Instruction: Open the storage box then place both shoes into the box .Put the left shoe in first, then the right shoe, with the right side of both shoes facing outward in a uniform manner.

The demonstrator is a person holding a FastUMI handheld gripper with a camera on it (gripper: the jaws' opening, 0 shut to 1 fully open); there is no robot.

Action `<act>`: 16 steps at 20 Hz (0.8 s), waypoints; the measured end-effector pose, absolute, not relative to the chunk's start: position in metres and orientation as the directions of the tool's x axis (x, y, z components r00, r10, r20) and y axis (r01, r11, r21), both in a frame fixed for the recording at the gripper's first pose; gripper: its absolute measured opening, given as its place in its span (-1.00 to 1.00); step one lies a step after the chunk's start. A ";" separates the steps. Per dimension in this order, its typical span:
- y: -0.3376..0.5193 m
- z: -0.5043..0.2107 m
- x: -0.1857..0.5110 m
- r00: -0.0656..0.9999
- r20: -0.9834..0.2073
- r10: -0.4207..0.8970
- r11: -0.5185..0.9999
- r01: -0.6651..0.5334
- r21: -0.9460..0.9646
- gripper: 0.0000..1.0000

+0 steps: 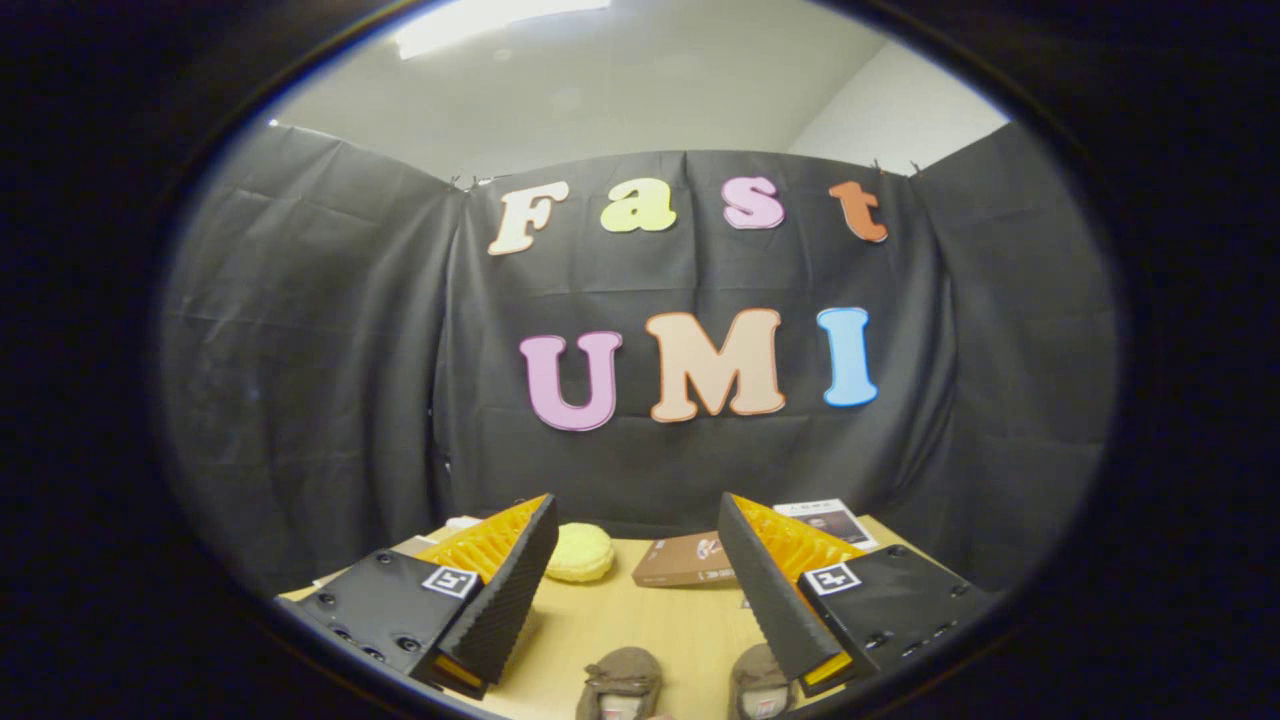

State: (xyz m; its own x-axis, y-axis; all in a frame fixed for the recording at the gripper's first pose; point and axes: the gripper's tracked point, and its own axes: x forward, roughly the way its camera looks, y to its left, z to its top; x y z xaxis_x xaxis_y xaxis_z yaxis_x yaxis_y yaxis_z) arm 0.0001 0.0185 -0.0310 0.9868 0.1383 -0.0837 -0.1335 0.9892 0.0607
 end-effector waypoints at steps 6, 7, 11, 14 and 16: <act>0.064 -0.079 -0.003 0.923 -0.165 0.347 0.909 -0.288 0.301 0.99; 0.070 -0.091 -0.003 0.906 -0.186 0.380 0.886 -0.299 0.354 0.99; 0.077 -0.128 0.001 0.857 -0.255 0.448 0.808 -0.265 0.527 0.99; 0.097 -0.162 -0.003 0.787 -0.301 0.539 0.734 -0.263 0.626 0.99; 0.113 -0.185 -0.008 0.724 -0.326 0.608 0.660 -0.232 0.714 0.99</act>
State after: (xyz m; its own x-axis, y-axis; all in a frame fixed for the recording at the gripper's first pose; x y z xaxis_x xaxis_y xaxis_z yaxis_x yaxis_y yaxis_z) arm -0.0075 0.1135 -0.1848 0.7243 0.6076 -0.3258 -0.2324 0.6601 0.7143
